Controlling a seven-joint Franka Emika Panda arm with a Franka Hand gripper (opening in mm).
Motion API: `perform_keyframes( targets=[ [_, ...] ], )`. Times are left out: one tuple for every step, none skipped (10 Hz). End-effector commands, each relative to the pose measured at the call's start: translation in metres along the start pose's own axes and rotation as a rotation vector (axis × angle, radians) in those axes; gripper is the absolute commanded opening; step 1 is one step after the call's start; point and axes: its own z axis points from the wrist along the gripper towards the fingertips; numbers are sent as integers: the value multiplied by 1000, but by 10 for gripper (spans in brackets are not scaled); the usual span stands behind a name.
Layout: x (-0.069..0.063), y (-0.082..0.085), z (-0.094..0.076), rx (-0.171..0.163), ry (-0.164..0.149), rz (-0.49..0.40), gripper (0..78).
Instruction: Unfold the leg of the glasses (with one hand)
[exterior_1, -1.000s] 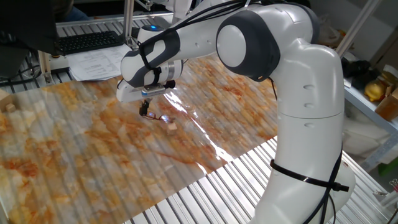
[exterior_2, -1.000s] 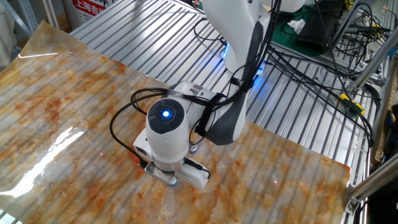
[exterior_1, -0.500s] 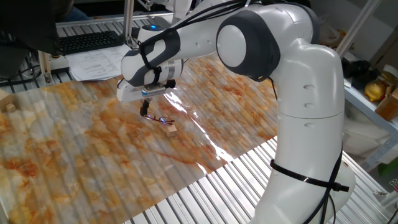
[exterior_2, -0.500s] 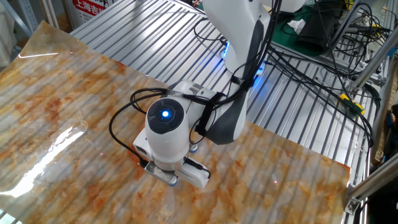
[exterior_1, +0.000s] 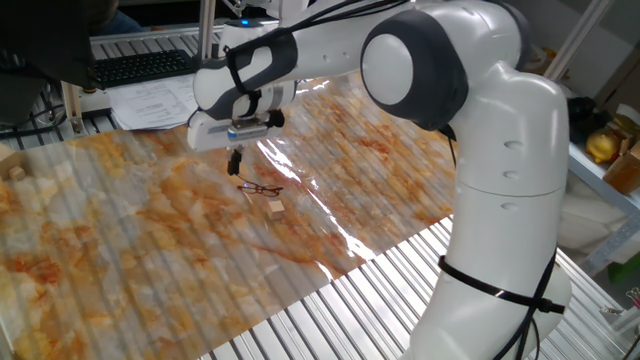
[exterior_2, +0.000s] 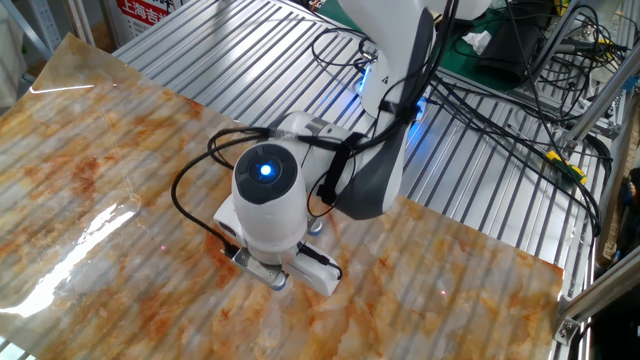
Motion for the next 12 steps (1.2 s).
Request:
perform_keyframes(
  targets=[
    [5, 3, -21, 2, 3, 55, 12],
    [7, 4, -24, 1, 4, 64, 12],
    [9, 7, -28, -2, -2, 93, 12],
    [9, 12, -34, -9, -10, 130, 12],
    [8, 18, -43, -20, -24, 181, 12],
    [5, 23, -54, -46, -48, 244, 12],
    [2, 26, -65, -90, -87, 322, 12],
    [1, 27, -67, -103, -99, 345, 12],
    [-7, 28, -77, -156, -197, 484, 12],
    [-11, 27, -81, -188, -238, 554, 12],
    [-13, 26, -83, -209, -257, 588, 12],
    [-18, 24, -89, -295, -299, 681, 12]
  ],
)
